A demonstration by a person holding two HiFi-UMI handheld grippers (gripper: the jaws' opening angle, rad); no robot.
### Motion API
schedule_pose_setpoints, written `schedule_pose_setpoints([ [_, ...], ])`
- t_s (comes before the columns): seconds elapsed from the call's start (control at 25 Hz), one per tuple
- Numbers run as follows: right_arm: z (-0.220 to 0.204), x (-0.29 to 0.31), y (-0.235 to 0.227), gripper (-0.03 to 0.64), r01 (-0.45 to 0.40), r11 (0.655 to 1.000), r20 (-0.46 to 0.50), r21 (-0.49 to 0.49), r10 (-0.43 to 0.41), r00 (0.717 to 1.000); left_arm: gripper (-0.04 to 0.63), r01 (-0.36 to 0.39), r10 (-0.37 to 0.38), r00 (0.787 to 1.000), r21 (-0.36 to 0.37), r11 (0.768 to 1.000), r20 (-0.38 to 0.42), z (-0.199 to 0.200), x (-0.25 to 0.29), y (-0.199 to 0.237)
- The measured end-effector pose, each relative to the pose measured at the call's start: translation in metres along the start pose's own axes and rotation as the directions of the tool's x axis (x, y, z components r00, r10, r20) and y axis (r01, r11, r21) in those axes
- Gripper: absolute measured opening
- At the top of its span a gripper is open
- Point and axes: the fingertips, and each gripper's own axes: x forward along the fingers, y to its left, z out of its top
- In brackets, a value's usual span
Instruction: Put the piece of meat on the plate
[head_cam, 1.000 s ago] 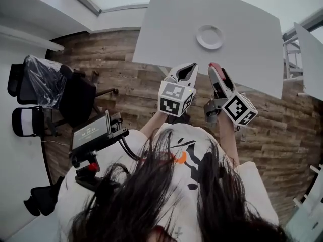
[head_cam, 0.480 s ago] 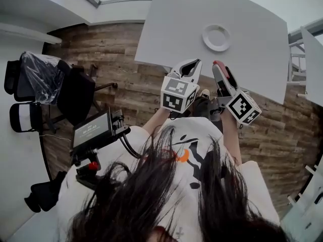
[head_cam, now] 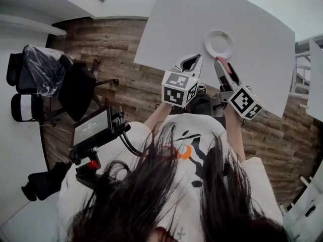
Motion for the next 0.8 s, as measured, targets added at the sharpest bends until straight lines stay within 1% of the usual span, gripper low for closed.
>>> schedule_pose_setpoints([
  [0.16,0.011,0.022,-0.023,0.318,-0.001,1.0,-0.049,-0.014,0.0,0.999,0.006,-0.026,0.026,1.0,-0.014,1.0,-0.011,0.005,0.028,0.005],
  [0.28,0.008,0.033,-0.028,0.318,0.001,0.999,-0.081,-0.047,-0.005,0.997,0.006,-0.04,0.039,0.999,-0.019,0.999,-0.008,0.006,0.029,0.011],
  [0.4,0.002,0.044,-0.034,0.318,0.005,0.996,-0.122,-0.089,-0.016,0.992,0.006,-0.047,0.047,0.999,-0.041,0.998,-0.002,0.005,0.031,0.016],
  [0.6,-0.016,0.064,-0.051,0.318,0.02,0.991,-0.199,-0.13,-0.045,0.979,0.006,-0.079,0.076,0.996,-0.052,0.996,-0.046,-0.009,0.033,0.028],
  [0.8,-0.022,0.086,-0.078,0.318,0.053,0.983,-0.242,-0.177,-0.095,0.966,0.006,-0.1,0.096,0.992,-0.058,0.993,-0.079,-0.019,0.037,0.033],
])
